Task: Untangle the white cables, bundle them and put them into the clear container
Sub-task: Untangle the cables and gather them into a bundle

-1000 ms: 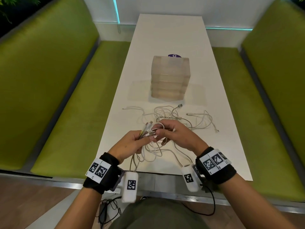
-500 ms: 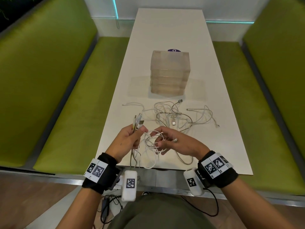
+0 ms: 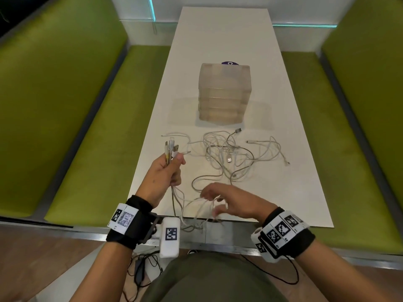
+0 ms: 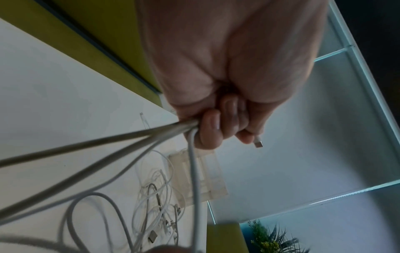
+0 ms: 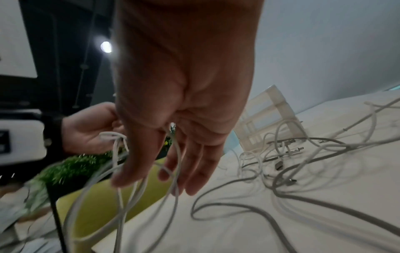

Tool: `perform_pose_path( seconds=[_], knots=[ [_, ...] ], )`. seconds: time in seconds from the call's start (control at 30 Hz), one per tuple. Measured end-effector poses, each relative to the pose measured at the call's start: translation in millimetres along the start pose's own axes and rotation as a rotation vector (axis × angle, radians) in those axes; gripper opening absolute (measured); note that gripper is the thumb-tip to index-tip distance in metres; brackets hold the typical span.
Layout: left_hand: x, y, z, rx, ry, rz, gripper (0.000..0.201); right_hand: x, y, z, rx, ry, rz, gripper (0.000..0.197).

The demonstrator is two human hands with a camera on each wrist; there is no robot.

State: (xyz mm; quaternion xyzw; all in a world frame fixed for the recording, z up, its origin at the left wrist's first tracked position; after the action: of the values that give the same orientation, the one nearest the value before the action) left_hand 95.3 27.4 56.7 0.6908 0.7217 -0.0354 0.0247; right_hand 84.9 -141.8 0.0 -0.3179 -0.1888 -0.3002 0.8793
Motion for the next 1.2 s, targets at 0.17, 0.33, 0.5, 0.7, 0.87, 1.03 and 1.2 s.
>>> perform_pose_path(
  seconds=[0.17, 0.33, 0.5, 0.7, 0.87, 1.03, 1.2],
  knots=[
    [1.2, 0.1, 0.9, 0.000, -0.019, -0.008, 0.026, -34.5, -5.8, -18.1, -0.150, -0.194, 0.294, 0.099],
    [2.7, 0.3, 1.1, -0.009, -0.044, -0.035, 0.026, -36.3, -13.9, -19.9, -0.220, 0.037, 0.463, 0.102],
    [2.5, 2.5, 0.1, -0.015, -0.064, -0.042, 0.027, -36.9, -10.0, -28.0, -0.275, 0.010, 0.391, 0.076],
    [2.7, 3.1, -0.2, -0.017, -0.054, -0.049, 0.027, -34.8, -6.5, -26.8, -0.214, -0.157, 0.290, 0.064],
    [2.5, 3.2, -0.7, -0.013, -0.063, -0.052, 0.026, -34.0, -8.7, -31.1, -0.297, -0.099, 0.265, 0.038],
    [1.6, 2.7, -0.3, -0.009, -0.055, -0.052, 0.027, -28.0, -3.6, -27.9, -0.291, -0.202, 0.204, 0.012],
    [2.3, 3.1, -0.6, -0.011, -0.052, -0.050, 0.027, -30.9, 0.0, -30.8, -0.224, -0.284, 0.182, 0.017]
  ],
)
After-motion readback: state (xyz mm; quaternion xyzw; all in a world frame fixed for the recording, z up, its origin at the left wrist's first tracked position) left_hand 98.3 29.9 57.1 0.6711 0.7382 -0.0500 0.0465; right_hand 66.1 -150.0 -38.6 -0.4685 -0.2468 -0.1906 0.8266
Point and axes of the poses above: each hand's wrist, its own y-axis towards the middle knuckle, its own x-axis out of the back of the hand, z = x × y, the point moved 7 cm from there along y, towards the middle knuckle, and after that the axes turned 11 degrees about -x, right-handed, at the moved point
